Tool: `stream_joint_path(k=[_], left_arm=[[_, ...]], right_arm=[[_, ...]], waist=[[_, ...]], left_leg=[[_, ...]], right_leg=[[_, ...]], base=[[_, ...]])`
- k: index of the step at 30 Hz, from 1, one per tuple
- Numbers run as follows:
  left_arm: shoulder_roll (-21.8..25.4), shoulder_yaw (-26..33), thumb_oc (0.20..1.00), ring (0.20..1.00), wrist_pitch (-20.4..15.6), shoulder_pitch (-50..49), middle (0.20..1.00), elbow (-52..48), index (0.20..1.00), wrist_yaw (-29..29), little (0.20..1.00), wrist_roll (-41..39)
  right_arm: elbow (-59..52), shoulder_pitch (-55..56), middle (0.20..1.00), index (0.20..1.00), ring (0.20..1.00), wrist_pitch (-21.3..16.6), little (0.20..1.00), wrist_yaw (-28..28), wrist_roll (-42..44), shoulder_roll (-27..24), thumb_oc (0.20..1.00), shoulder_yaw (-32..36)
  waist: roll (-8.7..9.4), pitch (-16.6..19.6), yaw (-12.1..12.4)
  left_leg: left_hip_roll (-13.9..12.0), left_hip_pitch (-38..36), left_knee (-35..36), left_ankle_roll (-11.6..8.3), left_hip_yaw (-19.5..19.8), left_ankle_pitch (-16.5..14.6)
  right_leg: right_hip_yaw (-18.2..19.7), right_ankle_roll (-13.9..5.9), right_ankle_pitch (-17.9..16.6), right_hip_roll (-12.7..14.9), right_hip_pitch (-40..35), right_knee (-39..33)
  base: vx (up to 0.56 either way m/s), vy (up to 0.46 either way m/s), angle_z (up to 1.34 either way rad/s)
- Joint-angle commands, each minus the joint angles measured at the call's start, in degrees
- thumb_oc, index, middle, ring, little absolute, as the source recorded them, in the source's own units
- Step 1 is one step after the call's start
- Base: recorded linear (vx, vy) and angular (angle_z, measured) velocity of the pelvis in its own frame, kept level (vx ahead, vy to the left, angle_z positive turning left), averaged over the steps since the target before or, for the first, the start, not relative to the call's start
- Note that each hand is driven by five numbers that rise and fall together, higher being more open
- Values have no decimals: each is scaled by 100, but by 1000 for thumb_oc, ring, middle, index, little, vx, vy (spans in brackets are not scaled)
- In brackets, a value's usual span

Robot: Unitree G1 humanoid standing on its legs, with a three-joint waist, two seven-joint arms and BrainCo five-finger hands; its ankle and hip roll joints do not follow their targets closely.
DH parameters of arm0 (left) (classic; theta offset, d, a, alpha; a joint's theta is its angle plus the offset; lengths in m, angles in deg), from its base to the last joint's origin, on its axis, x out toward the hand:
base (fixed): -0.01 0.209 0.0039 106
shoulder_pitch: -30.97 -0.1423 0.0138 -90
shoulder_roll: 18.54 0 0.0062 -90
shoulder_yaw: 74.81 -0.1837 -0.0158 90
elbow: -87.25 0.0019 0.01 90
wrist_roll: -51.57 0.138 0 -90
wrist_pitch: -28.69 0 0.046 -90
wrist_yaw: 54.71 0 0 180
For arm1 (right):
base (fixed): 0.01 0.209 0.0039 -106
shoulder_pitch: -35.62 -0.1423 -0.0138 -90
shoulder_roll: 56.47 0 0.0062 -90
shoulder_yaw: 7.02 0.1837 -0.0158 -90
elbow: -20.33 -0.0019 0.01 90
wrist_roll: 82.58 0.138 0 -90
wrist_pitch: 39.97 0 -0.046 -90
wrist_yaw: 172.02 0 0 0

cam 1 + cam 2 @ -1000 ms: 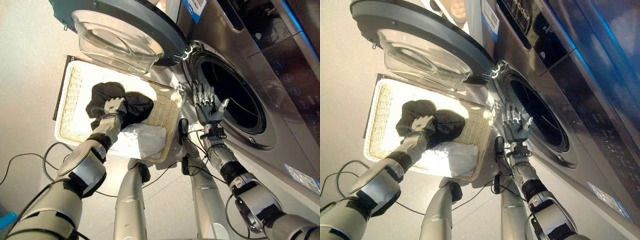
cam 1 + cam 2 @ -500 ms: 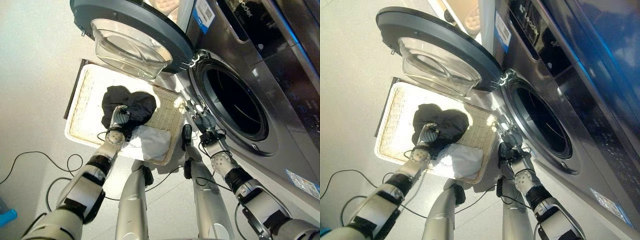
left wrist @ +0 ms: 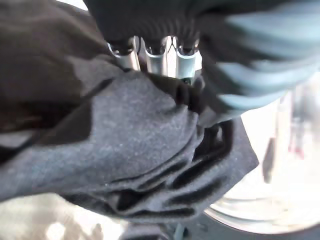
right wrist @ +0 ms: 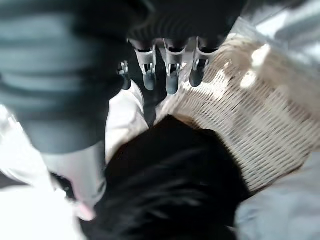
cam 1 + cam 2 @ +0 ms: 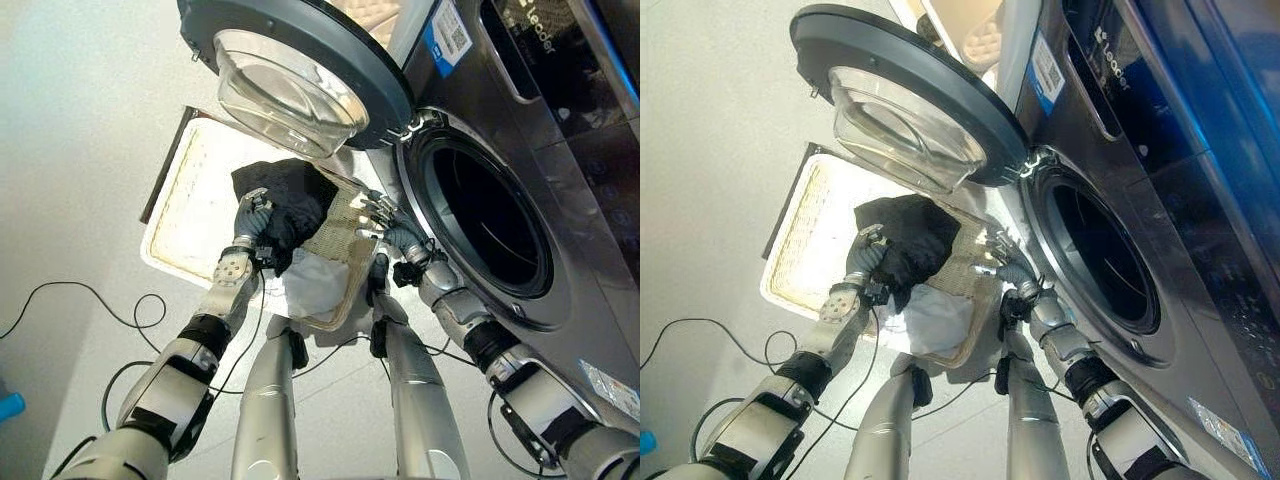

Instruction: Put the clothes into the washing machine.

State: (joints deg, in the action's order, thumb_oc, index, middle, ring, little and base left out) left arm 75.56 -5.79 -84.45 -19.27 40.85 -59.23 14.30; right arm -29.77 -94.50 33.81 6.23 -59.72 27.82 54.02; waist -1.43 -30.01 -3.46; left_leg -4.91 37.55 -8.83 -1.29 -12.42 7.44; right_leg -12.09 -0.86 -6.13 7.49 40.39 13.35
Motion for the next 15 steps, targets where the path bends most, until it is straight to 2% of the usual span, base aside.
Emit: stream_joint_path(k=[1, 5, 10, 13, 15], left_arm=[[-168, 229, 200, 200, -478, 71, 200, -419, 200, 547, 200, -486], [-246, 350, 200, 200, -515, 59, 200, -601, 200, 1056, 200, -1059], [-306, 399, 200, 200, -456, -10, 200, -930, 200, 1552, 200, -1339], [-338, 399, 200, 200, -355, -29, 200, -1069, 200, 1771, 200, -1435], [-379, 343, 200, 200, -41, -63, 200, -1344, 200, 2160, 200, -1671]], right_arm=[[6, -334, 1000, 1000, 1000, -64, 1000, -156, -420, -159, 1000, 85], [397, -568, 1000, 1000, 1000, 22, 1000, -195, -695, -241, 1000, 123], [645, -735, 1000, 1000, 1000, 124, 1000, -134, -957, -336, 1000, 108], [743, -811, 1000, 1000, 1000, 142, 1000, -179, -999, -372, 1000, 100], [881, -947, 1000, 1000, 1000, 171, 1000, -213, -798, -387, 1000, 120]], waist=[[-129, 21, 224], [-186, 21, 301], [-255, 21, 393], [-286, 21, 428], [-342, 21, 485]], left_leg=[[304, -4, -280, -410, -128, -420], [319, 12, -350, -397, -64, -464], [350, 9, -378, -382, -5, -491], [368, 15, -388, -372, 18, -497], [396, 11, -377, -355, 65, -502]], right_leg=[[-290, -564, 584, -39, 58, 735], [-324, -563, 623, 28, 67, 829], [-375, -561, 636, 95, 57, 885], [-395, -558, 643, 113, 55, 904], [-412, -555, 645, 139, 63, 940]], base=[[7, -30, 9], [13, -26, 7], [12, -25, 12], [8, -16, 6], [15, -32, 16]])
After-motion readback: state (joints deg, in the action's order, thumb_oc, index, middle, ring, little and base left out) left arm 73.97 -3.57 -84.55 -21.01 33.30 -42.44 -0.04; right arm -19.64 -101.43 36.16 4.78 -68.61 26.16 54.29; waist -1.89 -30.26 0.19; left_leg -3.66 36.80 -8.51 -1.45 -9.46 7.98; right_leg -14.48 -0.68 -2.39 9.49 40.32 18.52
